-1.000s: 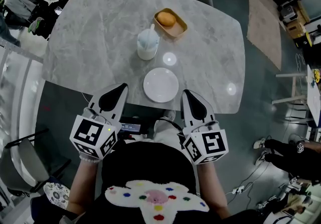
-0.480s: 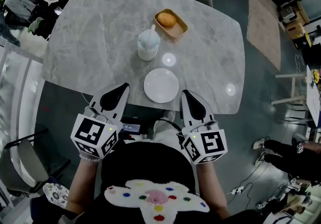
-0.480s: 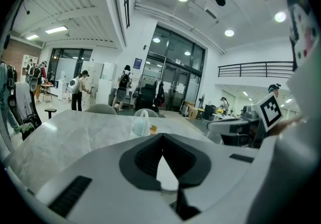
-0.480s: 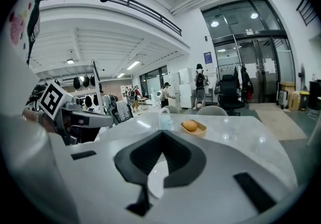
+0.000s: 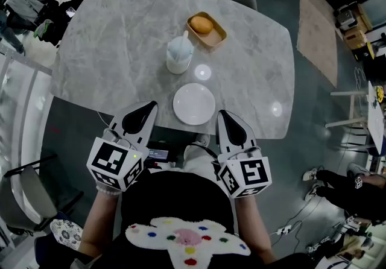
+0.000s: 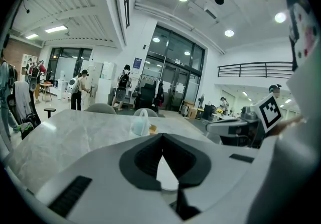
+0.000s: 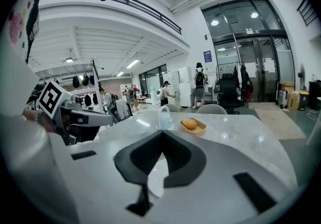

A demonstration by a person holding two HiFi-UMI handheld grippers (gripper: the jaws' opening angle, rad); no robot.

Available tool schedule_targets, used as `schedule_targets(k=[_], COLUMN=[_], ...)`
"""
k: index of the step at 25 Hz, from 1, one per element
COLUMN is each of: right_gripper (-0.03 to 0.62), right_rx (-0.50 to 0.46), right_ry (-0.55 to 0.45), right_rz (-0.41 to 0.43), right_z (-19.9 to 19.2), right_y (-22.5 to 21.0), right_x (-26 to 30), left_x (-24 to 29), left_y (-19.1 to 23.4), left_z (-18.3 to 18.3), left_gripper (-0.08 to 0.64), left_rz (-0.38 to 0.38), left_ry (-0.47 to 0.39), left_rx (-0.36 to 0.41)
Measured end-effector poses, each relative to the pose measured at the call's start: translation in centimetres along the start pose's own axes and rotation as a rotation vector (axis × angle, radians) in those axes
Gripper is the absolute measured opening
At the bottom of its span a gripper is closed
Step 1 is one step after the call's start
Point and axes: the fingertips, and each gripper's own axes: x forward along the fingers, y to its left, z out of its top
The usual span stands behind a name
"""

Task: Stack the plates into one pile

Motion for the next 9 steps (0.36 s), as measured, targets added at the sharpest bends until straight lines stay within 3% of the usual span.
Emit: schedule_targets(k=[9], right_gripper=[0.002], right_rx=[0.005], right_ry=[0.014], right_rz=[-0.008], right_z=[-0.61], right_y=[-0.28], right_x=[0.08], left_x=[0.15], left_y=[0.09], left_z=[-0.24], left_gripper=[0.011], left_rz=[-0.001], left_ry=[0.006], left_rx=[0.000])
